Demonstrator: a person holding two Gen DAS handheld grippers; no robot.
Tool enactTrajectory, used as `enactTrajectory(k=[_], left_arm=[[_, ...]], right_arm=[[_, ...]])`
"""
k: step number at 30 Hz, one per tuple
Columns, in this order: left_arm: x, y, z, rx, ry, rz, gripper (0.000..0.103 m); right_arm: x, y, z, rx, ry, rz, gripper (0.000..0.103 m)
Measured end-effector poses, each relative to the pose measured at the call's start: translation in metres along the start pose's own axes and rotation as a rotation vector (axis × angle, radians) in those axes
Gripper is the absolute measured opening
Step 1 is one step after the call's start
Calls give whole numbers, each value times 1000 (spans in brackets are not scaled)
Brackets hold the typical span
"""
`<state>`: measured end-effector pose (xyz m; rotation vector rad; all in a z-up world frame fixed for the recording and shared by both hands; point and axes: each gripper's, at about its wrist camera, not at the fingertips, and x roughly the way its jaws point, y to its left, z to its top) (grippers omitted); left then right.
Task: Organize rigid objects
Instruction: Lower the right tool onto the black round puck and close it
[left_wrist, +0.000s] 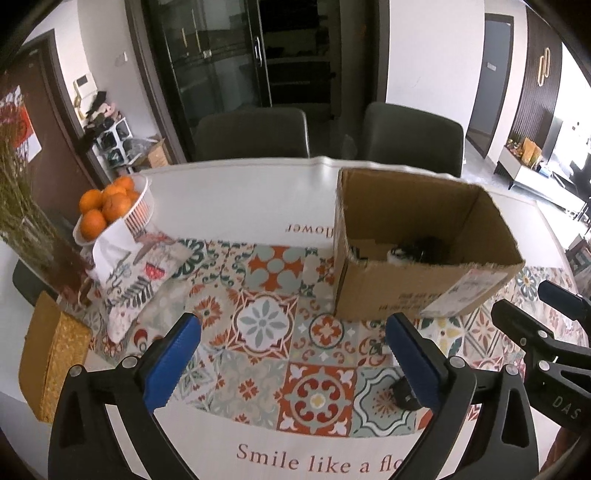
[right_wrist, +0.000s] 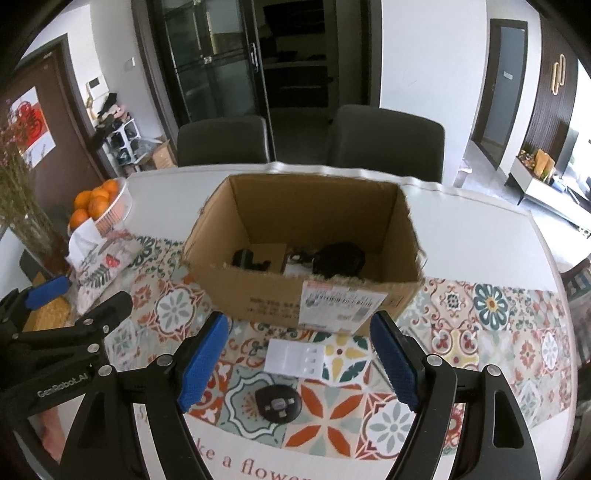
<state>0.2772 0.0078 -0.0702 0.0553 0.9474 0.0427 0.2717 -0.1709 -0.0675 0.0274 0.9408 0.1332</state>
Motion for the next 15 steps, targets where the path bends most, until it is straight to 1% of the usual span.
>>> enactTrajectory(k=[15], left_arm=[[34, 8, -51, 18, 139, 20, 102]], right_arm=[[35, 17, -48, -53, 120, 35, 79]])
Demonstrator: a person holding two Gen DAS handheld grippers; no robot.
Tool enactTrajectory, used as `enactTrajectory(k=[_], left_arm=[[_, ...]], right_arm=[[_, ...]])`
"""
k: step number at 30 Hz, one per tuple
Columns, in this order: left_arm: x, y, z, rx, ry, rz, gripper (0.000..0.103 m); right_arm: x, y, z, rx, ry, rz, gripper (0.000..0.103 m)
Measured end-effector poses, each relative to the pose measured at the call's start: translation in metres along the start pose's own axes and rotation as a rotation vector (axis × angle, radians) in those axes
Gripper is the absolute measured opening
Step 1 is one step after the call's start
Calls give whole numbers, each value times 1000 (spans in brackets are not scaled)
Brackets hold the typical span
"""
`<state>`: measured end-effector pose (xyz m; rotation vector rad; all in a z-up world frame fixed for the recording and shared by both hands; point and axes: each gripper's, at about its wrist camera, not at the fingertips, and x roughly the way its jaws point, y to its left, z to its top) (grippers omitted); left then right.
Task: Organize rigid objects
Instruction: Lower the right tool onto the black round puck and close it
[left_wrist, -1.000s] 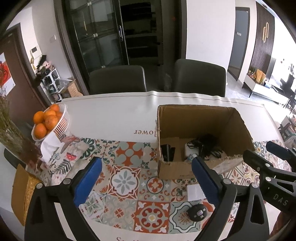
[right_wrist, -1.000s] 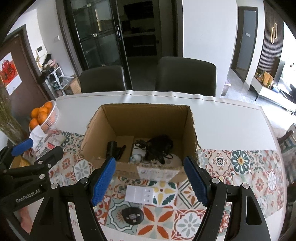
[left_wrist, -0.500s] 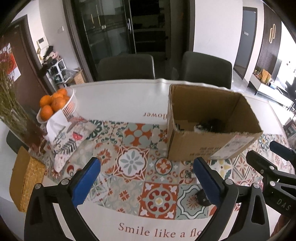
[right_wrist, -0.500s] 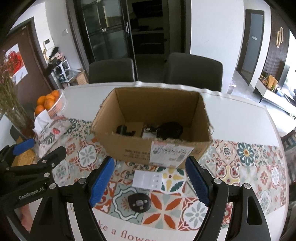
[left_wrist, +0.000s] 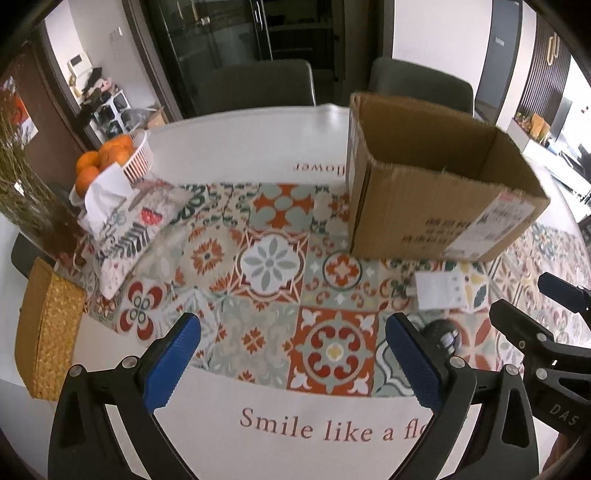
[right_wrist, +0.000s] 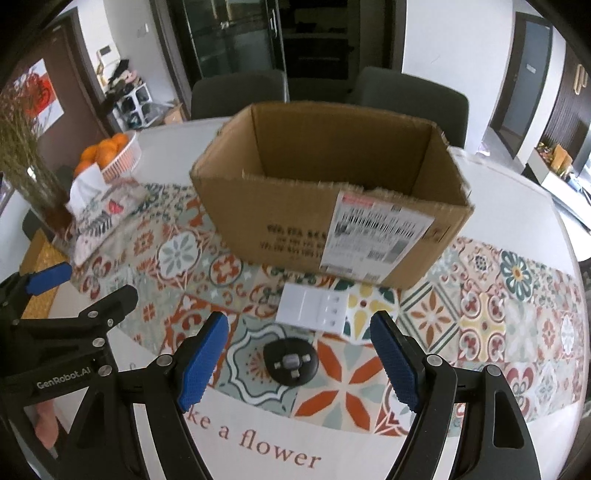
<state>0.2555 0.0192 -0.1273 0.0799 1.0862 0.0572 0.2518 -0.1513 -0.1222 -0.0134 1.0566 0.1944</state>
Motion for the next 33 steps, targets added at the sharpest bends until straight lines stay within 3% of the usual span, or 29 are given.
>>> enactTrajectory(k=[20, 33], left_arm=[[59, 5, -40, -13, 174, 29, 102], [86, 14, -49, -27, 248, 55, 102]], right_arm=[[65, 8, -31, -38, 164, 36, 79], [108, 12, -37, -37, 243, 48, 77]])
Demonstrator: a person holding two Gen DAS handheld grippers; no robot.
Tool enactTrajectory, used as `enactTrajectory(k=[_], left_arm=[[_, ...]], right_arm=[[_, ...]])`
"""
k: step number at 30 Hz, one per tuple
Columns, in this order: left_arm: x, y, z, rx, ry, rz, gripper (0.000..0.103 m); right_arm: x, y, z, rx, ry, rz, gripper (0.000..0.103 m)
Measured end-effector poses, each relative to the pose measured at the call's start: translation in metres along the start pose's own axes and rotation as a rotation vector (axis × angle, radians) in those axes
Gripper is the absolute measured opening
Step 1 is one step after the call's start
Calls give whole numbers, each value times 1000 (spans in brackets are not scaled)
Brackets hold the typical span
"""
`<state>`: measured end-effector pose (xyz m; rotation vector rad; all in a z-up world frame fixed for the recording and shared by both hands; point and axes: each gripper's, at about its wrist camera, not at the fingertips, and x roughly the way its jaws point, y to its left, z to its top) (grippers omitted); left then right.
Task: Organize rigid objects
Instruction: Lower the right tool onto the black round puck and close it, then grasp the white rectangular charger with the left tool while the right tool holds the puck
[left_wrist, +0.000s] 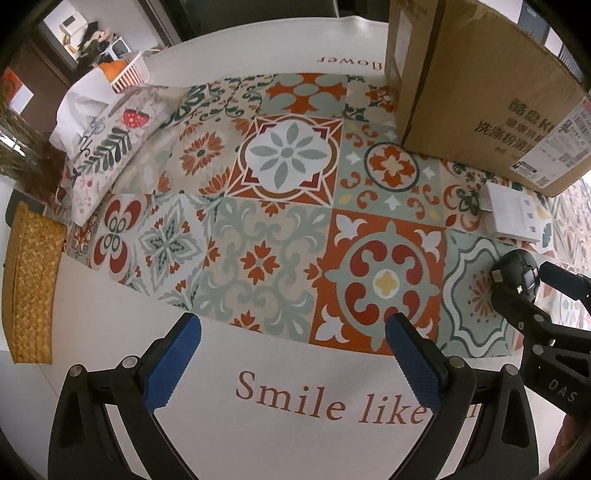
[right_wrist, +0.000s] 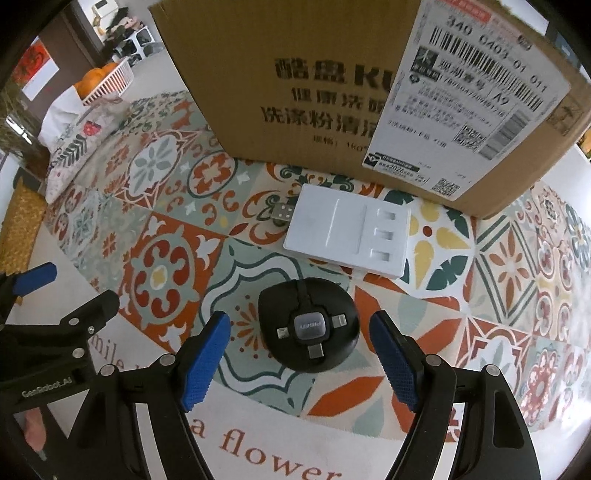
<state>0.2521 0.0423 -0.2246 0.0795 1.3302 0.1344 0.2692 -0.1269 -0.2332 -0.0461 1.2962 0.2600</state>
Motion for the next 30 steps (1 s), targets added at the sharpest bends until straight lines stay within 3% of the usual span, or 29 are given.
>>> enactTrajectory(k=[10, 21, 30], left_arm=[[5, -2, 3, 5, 11, -8, 101], [-4, -19, 4, 34, -8, -25, 101], [-22, -53, 13, 79, -44, -92, 101]], right_arm=[[10, -6, 2, 19, 14, 1, 59], [-7, -22, -6, 67, -13, 40, 58], [-36, -49, -15, 134, -58, 39, 58]])
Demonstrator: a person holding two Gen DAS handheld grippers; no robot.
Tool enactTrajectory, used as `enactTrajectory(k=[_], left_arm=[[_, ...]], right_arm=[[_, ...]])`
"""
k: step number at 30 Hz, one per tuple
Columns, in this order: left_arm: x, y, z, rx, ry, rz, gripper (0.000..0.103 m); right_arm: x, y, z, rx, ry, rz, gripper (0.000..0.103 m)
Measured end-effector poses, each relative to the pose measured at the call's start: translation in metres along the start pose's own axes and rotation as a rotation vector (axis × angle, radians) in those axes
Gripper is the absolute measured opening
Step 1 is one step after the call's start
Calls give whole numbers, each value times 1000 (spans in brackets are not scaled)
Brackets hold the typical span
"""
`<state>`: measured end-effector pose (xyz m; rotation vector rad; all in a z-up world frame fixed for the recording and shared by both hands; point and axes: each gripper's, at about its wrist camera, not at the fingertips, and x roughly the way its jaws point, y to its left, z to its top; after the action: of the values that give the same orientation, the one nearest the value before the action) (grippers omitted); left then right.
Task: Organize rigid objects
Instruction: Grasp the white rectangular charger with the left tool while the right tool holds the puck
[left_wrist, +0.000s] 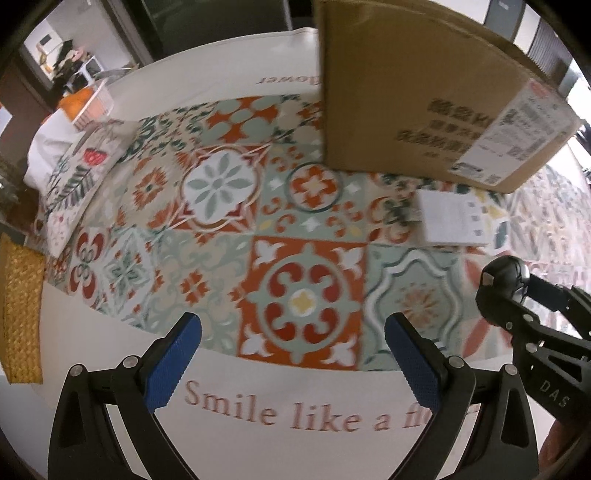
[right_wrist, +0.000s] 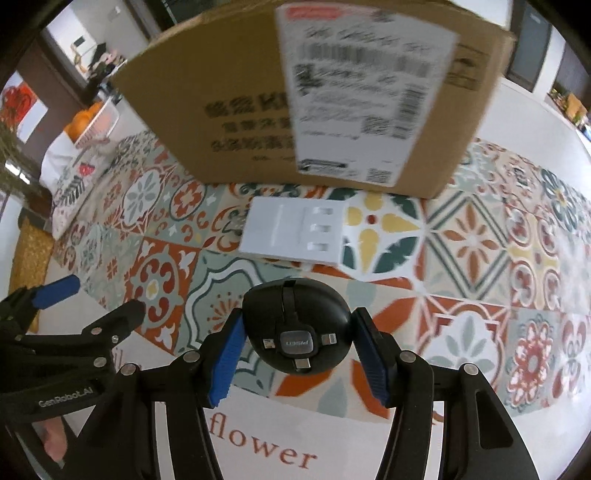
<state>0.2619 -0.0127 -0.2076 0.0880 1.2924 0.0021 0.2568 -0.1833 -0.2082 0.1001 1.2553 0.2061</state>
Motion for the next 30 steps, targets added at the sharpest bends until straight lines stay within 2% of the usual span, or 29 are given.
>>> enactTrajectory(k=[8, 18, 26, 30], left_arm=[[-13, -42, 14, 52, -39, -68, 101], [-10, -92, 31, 90, -57, -153, 100], [2, -117, 41, 73, -41, -170, 97], [7, -124, 43, 58, -47, -146, 96]], right_arm=[[-23, -37, 1, 54, -48, -38, 58], [-37, -77, 4, 96, -85, -88, 58], [-42, -94, 12, 93, -101, -112, 58], [-41, -95, 14, 67, -111, -132, 58]])
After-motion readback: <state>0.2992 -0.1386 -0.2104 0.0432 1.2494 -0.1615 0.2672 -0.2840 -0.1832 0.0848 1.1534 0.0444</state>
